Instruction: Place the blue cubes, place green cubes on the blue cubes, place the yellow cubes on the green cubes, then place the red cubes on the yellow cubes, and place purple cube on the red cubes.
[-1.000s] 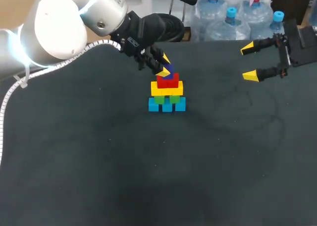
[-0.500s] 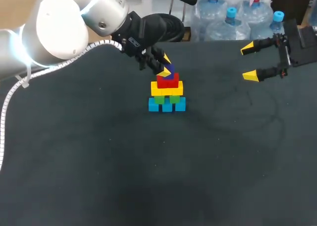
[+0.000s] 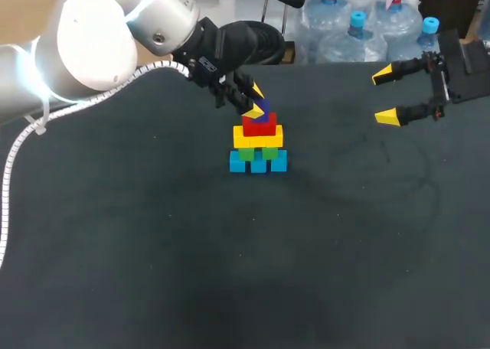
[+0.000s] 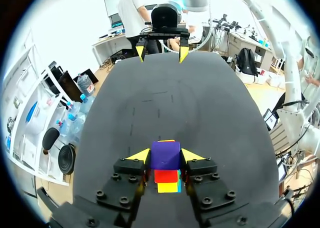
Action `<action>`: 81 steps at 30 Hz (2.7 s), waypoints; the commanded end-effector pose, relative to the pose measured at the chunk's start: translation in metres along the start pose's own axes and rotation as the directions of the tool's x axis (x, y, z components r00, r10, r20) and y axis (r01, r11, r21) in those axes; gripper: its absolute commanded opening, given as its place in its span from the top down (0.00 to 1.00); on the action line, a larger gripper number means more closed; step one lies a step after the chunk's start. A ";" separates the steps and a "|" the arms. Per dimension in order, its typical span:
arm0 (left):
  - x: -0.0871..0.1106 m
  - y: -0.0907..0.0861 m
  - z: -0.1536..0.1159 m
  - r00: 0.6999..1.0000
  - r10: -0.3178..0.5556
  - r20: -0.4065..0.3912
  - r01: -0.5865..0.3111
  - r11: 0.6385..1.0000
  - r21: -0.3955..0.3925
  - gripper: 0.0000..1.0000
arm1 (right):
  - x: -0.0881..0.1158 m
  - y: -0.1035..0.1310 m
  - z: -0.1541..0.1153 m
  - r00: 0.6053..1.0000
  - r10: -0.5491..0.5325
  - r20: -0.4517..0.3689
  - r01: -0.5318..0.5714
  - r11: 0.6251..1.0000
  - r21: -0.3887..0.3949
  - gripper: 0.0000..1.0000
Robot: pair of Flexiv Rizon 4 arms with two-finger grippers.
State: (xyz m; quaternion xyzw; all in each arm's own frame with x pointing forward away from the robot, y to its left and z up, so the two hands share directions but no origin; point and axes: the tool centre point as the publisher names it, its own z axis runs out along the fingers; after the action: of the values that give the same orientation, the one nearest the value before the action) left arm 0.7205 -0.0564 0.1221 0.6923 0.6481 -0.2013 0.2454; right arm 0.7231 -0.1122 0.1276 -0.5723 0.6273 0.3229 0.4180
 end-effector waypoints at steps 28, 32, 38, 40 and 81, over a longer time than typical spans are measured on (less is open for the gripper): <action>0.002 0.003 0.001 1.000 -0.008 -0.010 0.008 1.000 0.007 0.89 | 0.000 0.000 0.001 1.000 -0.001 0.001 0.001 1.000 0.001 0.00; 0.002 0.003 0.002 1.000 -0.008 -0.010 0.008 1.000 0.009 0.87 | 0.000 0.000 0.001 1.000 -0.001 0.001 0.001 1.000 0.001 0.00; 0.002 0.003 0.002 1.000 -0.009 -0.013 0.009 1.000 0.009 0.80 | 0.000 0.000 0.001 1.000 -0.001 0.001 0.001 1.000 0.001 0.00; 0.002 0.003 0.002 1.000 -0.010 -0.014 0.010 1.000 0.008 0.76 | 0.000 0.000 0.001 1.000 -0.001 0.001 0.001 1.000 0.001 0.00; 0.000 0.004 0.004 1.000 -0.004 -0.020 0.004 1.000 0.018 0.60 | 0.000 0.000 0.001 1.000 -0.001 0.001 0.001 1.000 0.001 0.00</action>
State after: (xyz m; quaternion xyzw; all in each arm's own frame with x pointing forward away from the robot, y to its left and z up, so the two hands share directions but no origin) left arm 0.7216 -0.0575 0.1186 0.6936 0.6506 -0.2002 0.2356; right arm 0.7231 -0.1122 0.1276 -0.5723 0.6273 0.3229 0.4180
